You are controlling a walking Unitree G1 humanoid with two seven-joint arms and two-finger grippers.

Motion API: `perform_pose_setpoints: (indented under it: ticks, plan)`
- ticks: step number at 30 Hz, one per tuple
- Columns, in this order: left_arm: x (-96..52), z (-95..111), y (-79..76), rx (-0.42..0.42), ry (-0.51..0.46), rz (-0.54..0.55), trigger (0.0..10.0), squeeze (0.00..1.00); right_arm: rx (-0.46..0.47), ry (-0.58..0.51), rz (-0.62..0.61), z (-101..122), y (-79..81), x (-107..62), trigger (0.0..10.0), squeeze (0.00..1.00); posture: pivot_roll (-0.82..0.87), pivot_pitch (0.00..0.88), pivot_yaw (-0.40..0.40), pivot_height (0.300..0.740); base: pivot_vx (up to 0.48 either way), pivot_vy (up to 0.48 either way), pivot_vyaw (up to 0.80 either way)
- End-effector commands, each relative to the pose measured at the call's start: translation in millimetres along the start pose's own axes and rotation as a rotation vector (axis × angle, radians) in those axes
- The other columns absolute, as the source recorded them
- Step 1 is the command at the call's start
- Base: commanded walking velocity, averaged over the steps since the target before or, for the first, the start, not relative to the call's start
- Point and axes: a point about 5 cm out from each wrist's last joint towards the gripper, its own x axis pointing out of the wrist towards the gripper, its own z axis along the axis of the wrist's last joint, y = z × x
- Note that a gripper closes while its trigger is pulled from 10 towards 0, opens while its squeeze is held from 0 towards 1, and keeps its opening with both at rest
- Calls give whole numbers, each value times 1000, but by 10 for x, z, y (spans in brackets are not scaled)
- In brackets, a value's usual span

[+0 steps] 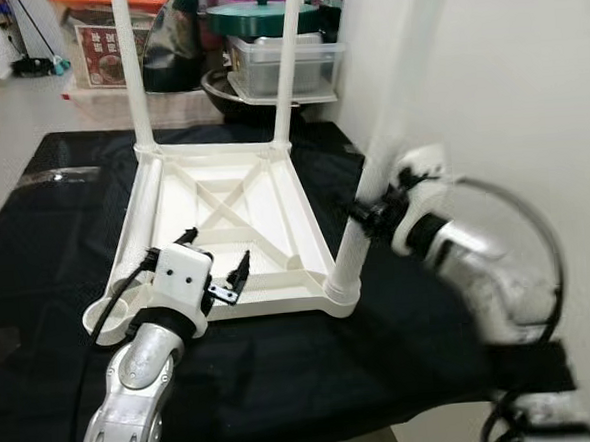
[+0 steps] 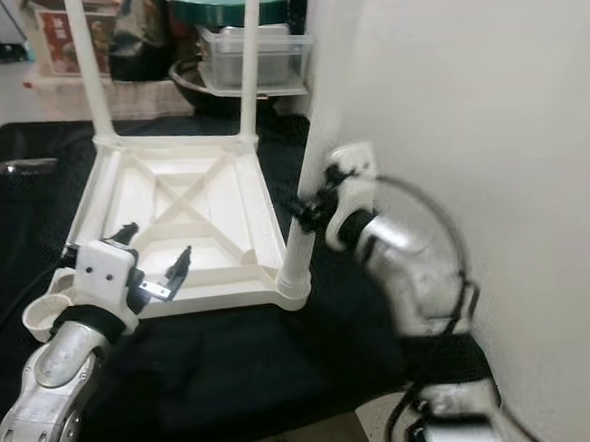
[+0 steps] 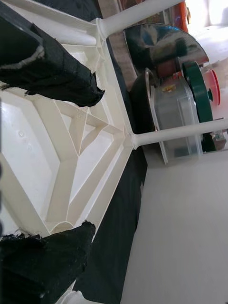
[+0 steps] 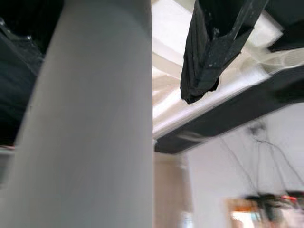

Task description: Building children table

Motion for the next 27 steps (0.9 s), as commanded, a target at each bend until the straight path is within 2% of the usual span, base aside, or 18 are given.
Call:
perform_pose_setpoints:
  ticks: [1, 2, 7, 8, 11, 12, 13, 15, 16, 18, 19, 20, 21, 23, 24, 25, 26, 27]
  plan:
    - [-5, -31, -19, 1, 10, -10, 10000, 0, 24, 14, 77, -65, 42, 32, 10000, 0, 103, 0, -137, 740, 0, 0, 0]
    - [-6, -31, -22, 3, 9, -10, 10000, 0, 20, 79, 175, -158, 31, 12, 10000, 0, 117, 0, -151, 740, 0, 0, 0]
    - [-11, -22, -16, 5, 6, -2, 10000, 0, 17, 179, 314, -336, 108, 48, 10000, 0, 137, 0, -166, 740, 0, 0, 0]
    - [-18, -17, -17, 6, 5, 0, 10000, 0, 19, 200, 370, -394, 180, 87, 6353, 0, 144, 0, -171, 740, 0, 0, 0]
    - [-22, -15, -18, 7, 4, 1, 10000, 0, 23, 206, 410, -418, 220, 109, 6353, 0, 147, 0, -174, 740, 0, 0, 0]
    - [-31, -20, -24, 7, 6, 1, 10000, 0, 40, 202, 357, -441, 200, 169, 0, 0, 147, 0, -174, 740, 0, 0, 0]
    - [-40, -24, -28, 8, 7, 1, 10000, 0, 0, 224, 209, -507, 95, 240, 0, 0, 149, 0, -176, 740, 0, 0, 0]
    - [-40, -24, -28, 8, 7, 1, 10000, 0, 0, 224, 209, -507, 95, 240, 0, 0, 149, 0, -176, 740, 0, 0, 0]
    - [-48, -30, -30, 10, 8, 1, 10000, 0, 24, 222, -107, -558, -121, 284, 0, 0, 145, 0, -178, 740, 0, 0, 0]
    - [-48, -30, -30, 10, 8, 1, 10000, 0, 24, 222, -107, -558, -121, 284, 0, 0, 145, 0, -178, 740, 0, 0, 0]
    - [-53, -31, -29, 12, 8, 4, 10000, 0, 77, 218, -504, -638, -360, 150, 0, 0, 145, 0, -192, 740, 0, 0, 0]
    - [-62, -33, -21, 15, 8, 5, 10000, 0, 131, 233, -807, -765, -402, -96, 0, 0, 137, 0, -183, 740, 0, 0, 0]
    - [-62, -33, -21, 15, 8, 5, 10000, 0, 131, 233, -807, -765, -402, -96, 0, 0, 137, 0, -183, 740, 0, 0, 0]
    - [-70, -38, -15, 17, 9, 4, 10000, 0, 168, 246, -965, -843, -341, -299, 0, 0, 133, 0, -178, 740, 0, 0, 0]
    - [-75, -53, -12, 19, 14, -1, 10000, 0, 174, 246, -933, -866, -144, -344, 0, 0, 115, 0, -157, 740, 0, 0, 0]
    - [-73, -64, -16, 19, 17, -6, 10000, 0, 144, 215, -792, -808, 80, -262, 8667, 0, 106, 0, -147, 740, 0, 0, 0]
    - [-60, -68, -29, 15, 17, -14, 10000, 0, 139, 156, -624, -734, 305, -155, 10000, 0, 96, 0, -138, 740, 0, 0, 0]
    - [-60, -68, -29, 15, 17, -14, 10000, 0, 139, 156, -624, -734, 305, -155, 10000, 0, 96, 0, -138, 740, 0, 0, 0]
